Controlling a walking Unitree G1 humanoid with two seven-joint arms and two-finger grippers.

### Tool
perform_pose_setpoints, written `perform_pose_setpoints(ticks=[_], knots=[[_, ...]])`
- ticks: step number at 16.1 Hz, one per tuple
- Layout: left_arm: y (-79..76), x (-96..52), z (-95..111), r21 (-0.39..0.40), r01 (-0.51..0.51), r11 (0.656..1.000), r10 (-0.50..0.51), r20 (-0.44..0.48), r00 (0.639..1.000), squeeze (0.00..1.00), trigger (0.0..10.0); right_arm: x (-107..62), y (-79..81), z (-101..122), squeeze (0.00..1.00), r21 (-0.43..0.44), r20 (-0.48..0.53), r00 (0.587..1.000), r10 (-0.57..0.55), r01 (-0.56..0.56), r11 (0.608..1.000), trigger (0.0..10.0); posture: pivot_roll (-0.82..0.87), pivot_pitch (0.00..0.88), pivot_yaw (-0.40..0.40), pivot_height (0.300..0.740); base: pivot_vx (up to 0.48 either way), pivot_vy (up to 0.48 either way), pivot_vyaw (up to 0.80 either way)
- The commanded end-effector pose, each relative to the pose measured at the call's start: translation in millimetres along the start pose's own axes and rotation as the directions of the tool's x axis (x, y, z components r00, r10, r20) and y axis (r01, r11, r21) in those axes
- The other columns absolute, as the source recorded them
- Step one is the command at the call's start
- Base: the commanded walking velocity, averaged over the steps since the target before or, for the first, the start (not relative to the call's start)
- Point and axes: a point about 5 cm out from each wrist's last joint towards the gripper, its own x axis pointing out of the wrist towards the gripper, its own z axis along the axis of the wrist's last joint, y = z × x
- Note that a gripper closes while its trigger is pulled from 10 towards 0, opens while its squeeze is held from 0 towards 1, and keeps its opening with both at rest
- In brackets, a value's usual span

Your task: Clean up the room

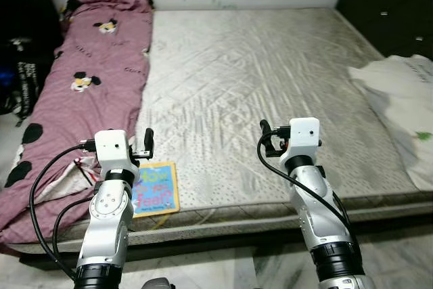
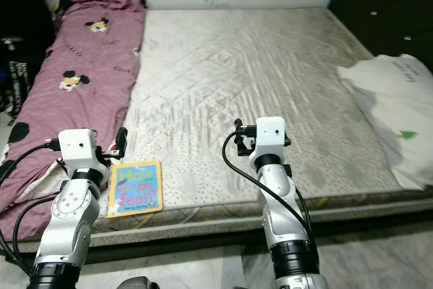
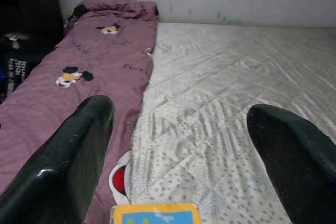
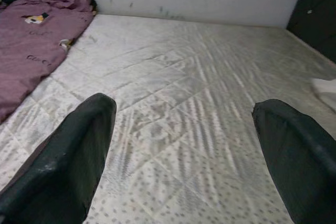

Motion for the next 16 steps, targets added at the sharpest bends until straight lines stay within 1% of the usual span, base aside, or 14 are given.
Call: perform_pose_setpoints(ticks=[1,2,5,9,11,13,16], knots=[[0.1,1.1,0.0,0.000,0.005,1.000,-0.005,0.004,1.000,0.00,10.0,2.7,-0.1,1.6,0.00,0.003,0.008,1.000,-0.003,0.003,1.000,10.0,0.02,0.000,-0.015,0.740,0.307,0.000,0.00],[-3.7,2.6,-0.2,-0.007,0.006,1.000,-0.006,-0.001,1.000,0.00,10.0,3.1,2.8,-0.4,0.00,0.006,0.003,1.000,0.004,-0.004,1.000,10.0,0.02,0.000,-0.020,0.740,0.000,0.000,0.00],[-5.3,2.6,0.5,-0.008,0.010,1.000,-0.010,0.005,1.000,0.00,10.0,3.7,3.7,-1.0,0.00,0.008,0.002,1.000,0.007,-0.007,1.000,10.0,0.02,0.000,-0.022,0.740,0.000,0.000,0.00],[-6.0,3.0,-2.3,-0.025,0.008,1.000,-0.008,-0.013,1.000,0.00,10.0,6.7,5.3,-5.5,0.00,0.012,-0.012,1.000,0.003,-0.003,1.000,10.0,0.03,0.000,-0.028,0.740,0.000,0.000,0.00],[-6.0,3.2,-1.8,-0.030,0.005,1.000,-0.006,-0.012,1.000,0.00,10.0,7.8,7.1,-5.2,0.00,0.011,-0.011,1.000,0.011,-0.011,1.000,10.0,0.04,0.000,-0.037,0.740,0.000,0.322,0.00],[-5.0,2.8,-2.4,-0.047,-0.007,0.999,0.006,-0.019,1.000,0.00,10.0,8.4,6.6,-5.6,0.00,0.013,-0.014,1.000,0.013,-0.013,1.000,10.0,0.04,0.000,-0.040,0.740,0.000,0.480,0.00],[-5.1,2.3,-2.7,-0.049,-0.011,0.999,0.010,-0.019,1.000,0.00,10.0,8.5,6.1,-6.7,0.00,0.011,-0.014,1.000,0.014,-0.013,1.000,10.0,0.04,0.000,-0.041,0.740,0.000,0.480,0.00]])
